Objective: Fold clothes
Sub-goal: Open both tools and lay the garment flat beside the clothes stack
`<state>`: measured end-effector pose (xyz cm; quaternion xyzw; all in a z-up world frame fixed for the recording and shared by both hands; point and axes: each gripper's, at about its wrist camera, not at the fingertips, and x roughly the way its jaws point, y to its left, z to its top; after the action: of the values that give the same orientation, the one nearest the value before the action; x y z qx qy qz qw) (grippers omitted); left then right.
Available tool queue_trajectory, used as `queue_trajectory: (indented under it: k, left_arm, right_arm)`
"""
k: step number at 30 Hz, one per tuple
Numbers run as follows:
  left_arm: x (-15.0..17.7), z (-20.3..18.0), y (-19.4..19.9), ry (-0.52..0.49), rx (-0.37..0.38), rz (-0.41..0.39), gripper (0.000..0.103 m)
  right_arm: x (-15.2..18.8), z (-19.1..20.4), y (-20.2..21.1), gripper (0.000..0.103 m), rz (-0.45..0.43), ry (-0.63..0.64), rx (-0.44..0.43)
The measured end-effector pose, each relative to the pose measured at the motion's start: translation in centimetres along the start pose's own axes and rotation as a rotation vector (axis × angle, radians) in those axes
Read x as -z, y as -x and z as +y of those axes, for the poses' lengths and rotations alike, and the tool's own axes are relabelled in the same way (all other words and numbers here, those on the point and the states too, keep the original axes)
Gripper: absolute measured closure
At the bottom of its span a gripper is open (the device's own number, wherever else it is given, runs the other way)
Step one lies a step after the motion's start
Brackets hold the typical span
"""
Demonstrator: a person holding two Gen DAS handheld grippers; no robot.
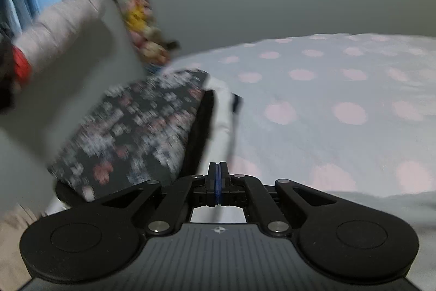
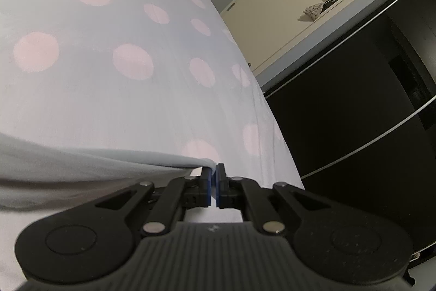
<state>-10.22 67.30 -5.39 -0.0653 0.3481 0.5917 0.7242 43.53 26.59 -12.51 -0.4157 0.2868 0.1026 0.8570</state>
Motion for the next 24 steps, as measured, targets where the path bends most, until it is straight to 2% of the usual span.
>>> queue_trajectory:
  k: [6,7,8,9,11,14,19,24]
  left_arm:
    - [1.2,0.5,-2.9,0.017,0.061,0.091,0.103]
    - [1.6,0.6,-3.0,0.017,0.076,0.105,0.102]
    - [2.1,0.8,-2.9,0.02,0.091,0.119,0.101]
    - [2.6,1.0,-2.7,0.023,0.106,0.133,0.101]
    - [4.0,1.3,-1.9,0.018,0.133,0.162,0.101]
    - [5.9,1.4,-0.2,-0.003,0.164,0.202,0.094]
    - [9.2,1.4,3.7,-0.014,0.17,0.263,0.089]
    - [12.4,1.5,7.5,0.081,0.173,0.297,0.083]
  right_arm:
    - [-1.4,1.7,-2.9,0.096,0.046,-0.017,-0.022]
    - [-1.3,1.7,-3.1,0.091,0.053,-0.028,-0.019]
    - [-1.1,1.4,-3.1,0.079,0.053,-0.04,-0.013]
    - [-0.9,1.1,-3.1,0.075,0.053,-0.052,-0.007]
    - [-0.5,0.2,-2.8,0.074,0.052,-0.081,0.001]
    - [0.5,-2.0,-1.6,0.074,0.057,-0.153,-0.02]
    - [4.0,-4.9,2.6,0.074,0.058,-0.24,-0.157]
    - [9.9,-5.0,7.8,0.073,0.076,-0.264,-0.335]
